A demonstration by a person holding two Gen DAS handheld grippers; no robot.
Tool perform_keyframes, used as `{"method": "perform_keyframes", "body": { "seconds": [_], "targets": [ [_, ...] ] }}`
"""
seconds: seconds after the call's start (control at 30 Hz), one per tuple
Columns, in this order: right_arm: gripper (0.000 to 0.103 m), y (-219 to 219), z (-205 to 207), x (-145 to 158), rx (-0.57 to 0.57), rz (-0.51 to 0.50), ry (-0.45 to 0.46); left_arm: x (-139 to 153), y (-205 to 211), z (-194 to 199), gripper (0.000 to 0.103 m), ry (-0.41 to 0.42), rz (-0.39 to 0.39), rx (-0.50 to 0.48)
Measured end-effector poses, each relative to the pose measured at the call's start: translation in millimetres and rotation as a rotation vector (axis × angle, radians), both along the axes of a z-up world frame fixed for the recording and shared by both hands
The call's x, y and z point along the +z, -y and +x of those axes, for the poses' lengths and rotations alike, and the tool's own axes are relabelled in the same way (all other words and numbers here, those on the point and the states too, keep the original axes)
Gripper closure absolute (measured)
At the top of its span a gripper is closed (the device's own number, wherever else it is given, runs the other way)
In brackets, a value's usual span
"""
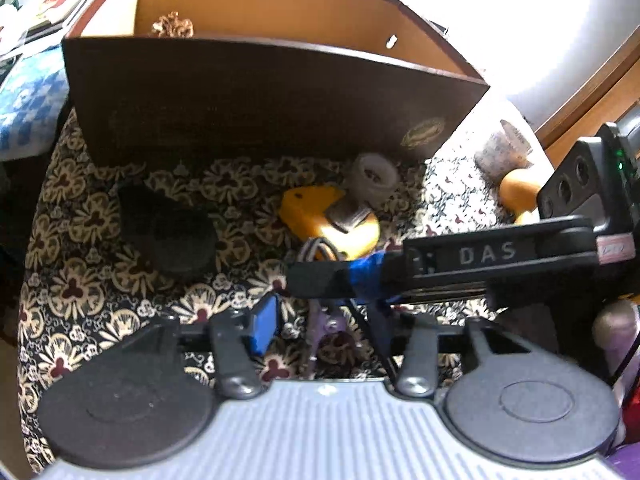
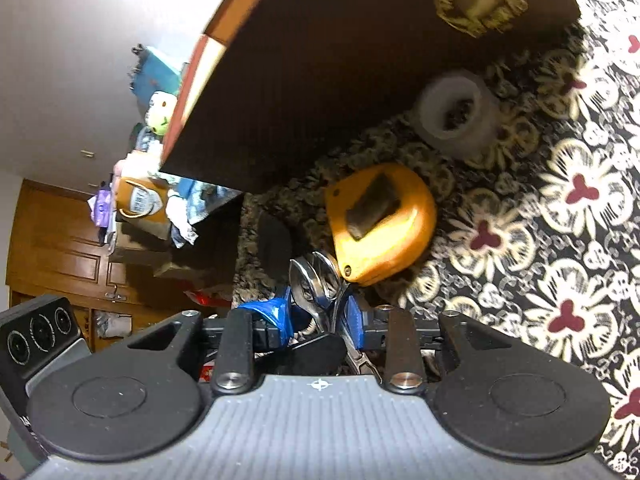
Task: Organize rigid objects
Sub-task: 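Close the right gripper on the orange tape measure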
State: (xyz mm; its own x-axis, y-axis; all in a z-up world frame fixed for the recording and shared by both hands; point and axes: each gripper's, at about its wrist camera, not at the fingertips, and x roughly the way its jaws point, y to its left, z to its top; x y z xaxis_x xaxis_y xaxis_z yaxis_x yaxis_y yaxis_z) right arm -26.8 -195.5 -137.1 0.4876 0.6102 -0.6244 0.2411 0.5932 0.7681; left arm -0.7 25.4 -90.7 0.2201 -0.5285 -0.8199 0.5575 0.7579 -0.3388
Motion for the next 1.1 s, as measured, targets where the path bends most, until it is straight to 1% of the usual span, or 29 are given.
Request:
{"method": "perform_keyframes", "body": {
  "seconds": [0.07, 0.1, 0.2, 0.27, 0.33, 0.37, 0.4, 0.47, 0.5, 0.53, 0.6, 0.7, 0.83, 0.93, 1.1],
  "targets": [
    [0.089, 5, -2, -3, -0.011, 0.005, -0.026, -1, -3, 1, 0.051, 0.002, 0.007, 0.007],
    [0.087, 10, -5, -3, -0.016, 0.011, -0.029, -1, -5, 2, 0.051, 0.005, 0.008, 0.010],
    [0.086, 20, -12, 0, -0.052, 0.017, -0.025, 3, -6, 5, 0.049, 0.016, -0.002, 0.008],
    [0.086, 27, -15, 3, -0.077, 0.000, -0.024, 6, -5, 7, 0.046, 0.030, -0.013, 0.001],
    [0.085, 34, -17, 5, -0.112, -0.036, -0.034, 9, 1, 10, 0.046, 0.042, -0.019, -0.006],
    [0.086, 38, -18, 6, -0.129, -0.043, -0.039, 10, 5, 13, 0.046, 0.048, -0.024, -0.010],
    [0.086, 40, -19, 4, -0.143, -0.031, -0.045, 11, 10, 16, 0.046, 0.053, -0.033, -0.016],
    [0.086, 44, -19, 3, -0.163, -0.021, -0.052, 15, 23, 20, 0.044, 0.081, -0.041, -0.048],
    [0.086, 46, -20, 3, -0.169, -0.030, -0.050, 16, 30, 21, 0.043, 0.114, -0.031, -0.070],
    [0.086, 46, -20, 5, -0.170, -0.046, -0.045, 15, 36, 22, 0.041, 0.140, -0.019, -0.095],
    [0.087, 46, -22, 10, -0.179, -0.099, -0.033, 10, 46, 29, 0.041, 0.156, 0.003, -0.130],
    [0.086, 55, -24, 9, -0.204, -0.108, -0.028, 6, 51, 42, 0.041, 0.132, -0.008, -0.164],
    [0.087, 60, -21, 3, -0.221, -0.096, -0.008, 3, 51, 53, 0.041, 0.097, -0.035, -0.161],
    [0.087, 61, -16, 0, -0.236, -0.088, 0.009, 3, 46, 57, 0.041, 0.068, -0.065, -0.177],
    [0.088, 60, -8, -2, -0.223, -0.062, 0.014, 2, 42, 51, 0.041, 0.063, -0.054, -0.246]
  ]
}}
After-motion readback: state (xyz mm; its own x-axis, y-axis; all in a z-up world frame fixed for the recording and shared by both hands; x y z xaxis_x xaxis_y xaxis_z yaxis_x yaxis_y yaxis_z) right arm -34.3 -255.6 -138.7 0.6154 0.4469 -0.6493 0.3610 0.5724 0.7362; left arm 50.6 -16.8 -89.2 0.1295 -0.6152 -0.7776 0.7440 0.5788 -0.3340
